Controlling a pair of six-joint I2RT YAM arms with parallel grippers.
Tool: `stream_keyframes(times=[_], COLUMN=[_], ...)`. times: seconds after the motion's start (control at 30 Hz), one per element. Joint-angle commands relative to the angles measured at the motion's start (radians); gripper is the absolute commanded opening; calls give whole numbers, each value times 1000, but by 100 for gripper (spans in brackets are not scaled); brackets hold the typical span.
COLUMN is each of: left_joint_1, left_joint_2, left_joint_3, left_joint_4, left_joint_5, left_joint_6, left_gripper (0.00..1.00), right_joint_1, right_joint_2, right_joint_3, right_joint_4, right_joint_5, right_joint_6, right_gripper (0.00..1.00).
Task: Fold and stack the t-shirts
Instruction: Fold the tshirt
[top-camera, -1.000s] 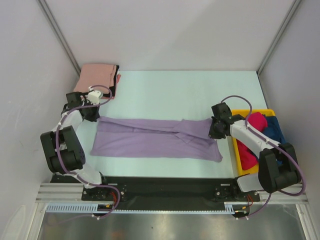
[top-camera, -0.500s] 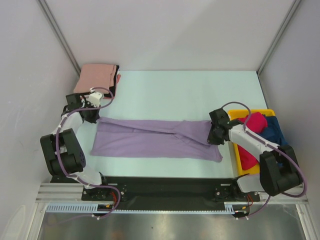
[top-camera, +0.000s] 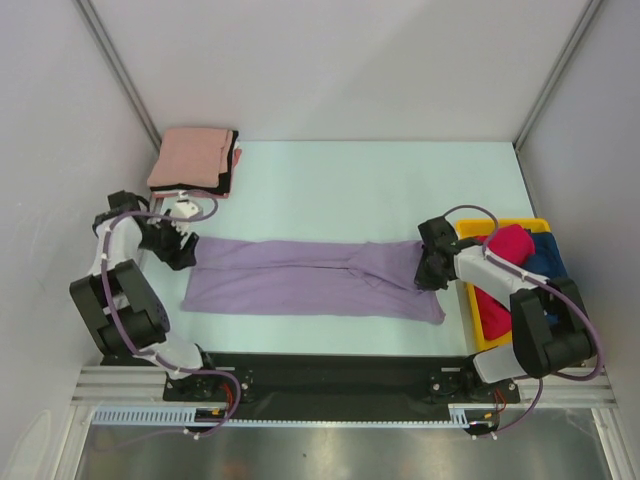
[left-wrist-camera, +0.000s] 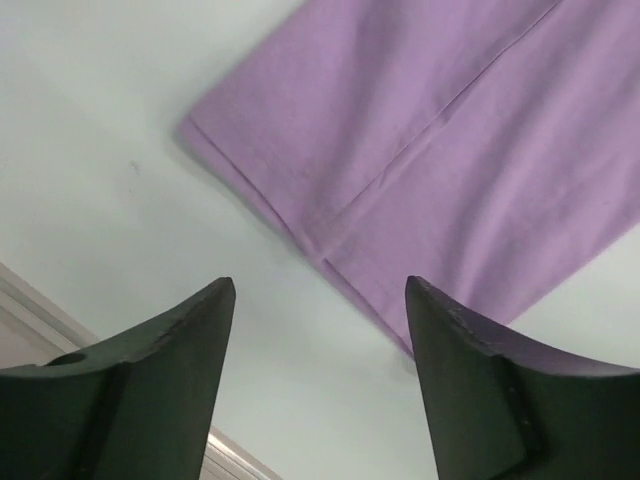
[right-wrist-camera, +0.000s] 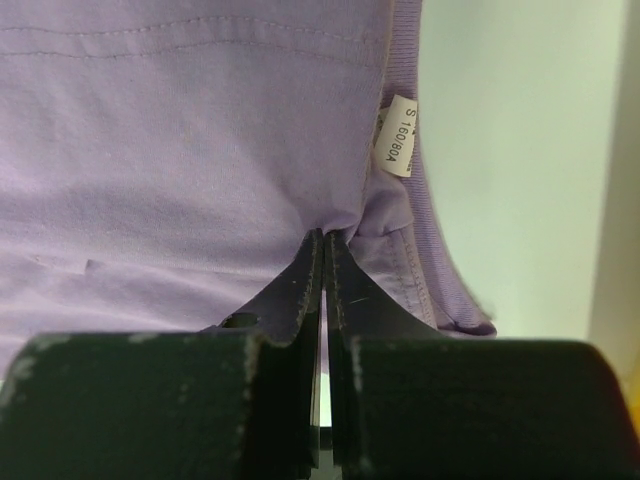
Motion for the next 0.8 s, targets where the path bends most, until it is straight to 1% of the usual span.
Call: stream_keyframes(times=[0.0, 0.03, 0.07, 0.1, 0.13, 0.17, 0.2, 0.23, 0.27, 0.3, 0.33, 0.37, 0.4, 0.43, 0.47, 0.53, 0.63, 0.7, 0.77], left_joint_1=[-6, -21, -46, -102, -130, -155, -198, -212, -221, -230, -229, -229, -232, -233, -232, -233, -233, -233, -232], left_joint_2=[36, 33, 8, -2, -13, -23, -25, -11, 1, 15, 42, 55, 67, 76, 90, 93, 93, 107, 134], left_joint_3=[154, 151, 103, 69, 31, -37, -60, -74, -76, -68, -57, -39, -33, -28, -19, -14, -23, -16, 1], left_joint_4=[-316, -179, -70, 28, 192, 266, 328, 418, 444, 478, 491, 501, 514, 533, 538, 532, 547, 548, 548], left_joint_5=[168, 161, 120, -17, -76, -126, -226, -261, -288, -312, -319, -332, -345, -374, -384, -385, -384, -384, -395], left_joint_6=[198, 121, 23, -100, -128, -158, -219, -248, -279, -346, -375, -400, -432, -445, -454, -457, -458, -472, -491], left_gripper=[76, 74, 73, 70, 67, 67, 68, 70, 70, 70, 70, 71, 71, 72, 73, 75, 77, 77, 78], right_joint_1=[0, -1, -3, -4, -4, -6, -4, -1, 3, 7, 8, 8, 8, 8, 13, 22, 36, 36, 36], right_joint_2=[12, 14, 15, 17, 17, 18, 17, 17, 14, 9, 9, 12, 14, 18, 15, -7, -84, -133, -164], right_joint_3=[7, 7, 7, 9, 7, 9, 9, 6, 6, 3, -3, -6, -2, 6, 33, 58, 87, 69, 40], right_joint_4=[24, 24, 25, 27, 24, 21, 13, -4, -13, -25, -28, -28, -33, -56, -79, -149, -244, -295, -308], right_joint_5=[8, 8, 8, 7, 7, 11, 16, 31, 40, 50, 57, 56, 57, 71, 86, 140, 169, 171, 142], right_joint_6=[-22, -23, -25, -25, -23, -20, -14, 1, 9, 17, 24, 24, 24, 23, 29, 32, 50, 81, 103], right_gripper=[0, 0, 0, 0, 0, 0, 0, 0, 0, 0, 6, 14, 26, 47, 51, 58, 59, 59, 59])
